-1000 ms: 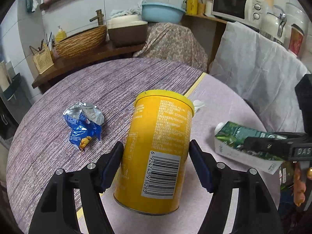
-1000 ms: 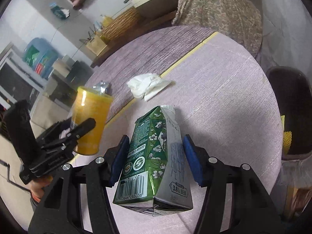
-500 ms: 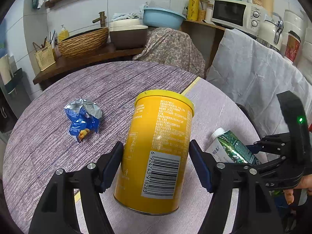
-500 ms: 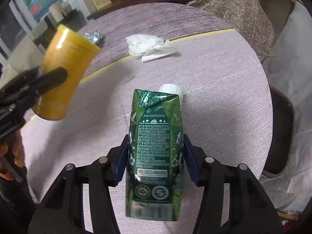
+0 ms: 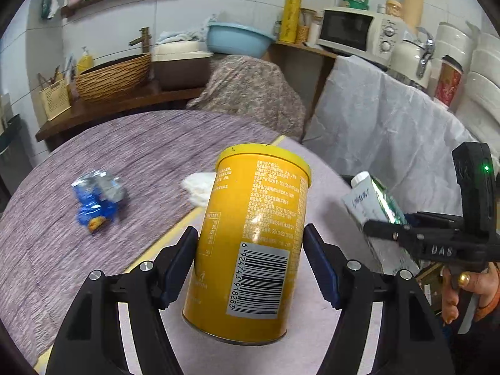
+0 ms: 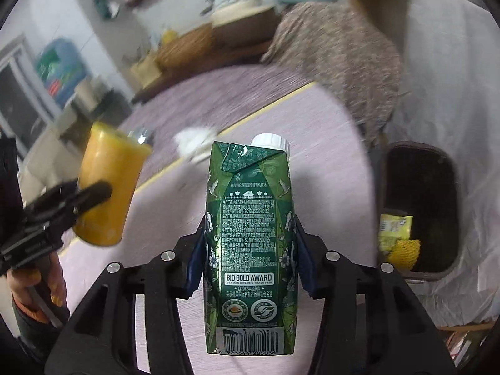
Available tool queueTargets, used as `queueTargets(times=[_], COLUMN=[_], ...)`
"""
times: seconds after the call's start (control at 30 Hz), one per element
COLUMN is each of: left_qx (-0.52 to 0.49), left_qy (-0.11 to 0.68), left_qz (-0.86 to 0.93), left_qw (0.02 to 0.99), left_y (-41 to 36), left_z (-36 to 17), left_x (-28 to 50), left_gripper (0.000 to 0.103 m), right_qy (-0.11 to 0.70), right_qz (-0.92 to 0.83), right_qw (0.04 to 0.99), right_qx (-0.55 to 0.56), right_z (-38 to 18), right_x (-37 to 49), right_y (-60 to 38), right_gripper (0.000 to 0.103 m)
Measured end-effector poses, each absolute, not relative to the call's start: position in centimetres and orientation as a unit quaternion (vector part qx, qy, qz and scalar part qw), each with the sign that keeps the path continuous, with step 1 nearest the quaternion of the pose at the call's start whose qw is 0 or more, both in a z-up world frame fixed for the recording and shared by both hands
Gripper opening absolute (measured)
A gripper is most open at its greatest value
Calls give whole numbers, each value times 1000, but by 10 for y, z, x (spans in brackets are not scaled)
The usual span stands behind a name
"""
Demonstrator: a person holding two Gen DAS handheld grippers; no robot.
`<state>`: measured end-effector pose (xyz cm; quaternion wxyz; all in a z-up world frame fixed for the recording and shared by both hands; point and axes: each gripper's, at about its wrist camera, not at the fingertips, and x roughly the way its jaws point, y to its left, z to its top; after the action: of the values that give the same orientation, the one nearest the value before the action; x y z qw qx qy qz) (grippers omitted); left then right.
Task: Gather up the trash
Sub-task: 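Carry carton and can over the black bin and open both tools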
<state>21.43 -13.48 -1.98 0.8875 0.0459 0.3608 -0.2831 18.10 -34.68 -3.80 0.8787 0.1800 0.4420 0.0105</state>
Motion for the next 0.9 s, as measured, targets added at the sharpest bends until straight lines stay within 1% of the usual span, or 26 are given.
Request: queueTargets(times=[0.17, 0.33, 0.53, 0.63, 0.7, 0.9], left_qx=[47, 43, 37, 50, 57, 60], left_qy=[365, 377, 400, 405, 420, 476], left_qz=[-331, -383, -414, -412, -404, -370], left_qw=[869, 842, 817, 815, 810, 796], left_y=[-198, -271, -355, -394, -420, -462], left_z=[-24, -33, -49, -60, -74, -121], left_x=[209, 206, 214, 222, 231, 258], left_gripper=[68, 68, 68, 68, 68, 68], right_qy=[399, 391, 403, 413, 418, 429], right_qz=[-80, -163, -200, -207, -214, -220], right_qw=[889, 879, 858, 844, 837, 824], right_qx=[209, 218, 247, 273, 281, 299], right_z=[-34, -57, -111, -141, -159, -198], right_x=[144, 119, 120, 129, 130, 139], right_y=[-412, -466, -524, -546, -553, -570], right_gripper=[50, 50, 50, 50, 50, 50])
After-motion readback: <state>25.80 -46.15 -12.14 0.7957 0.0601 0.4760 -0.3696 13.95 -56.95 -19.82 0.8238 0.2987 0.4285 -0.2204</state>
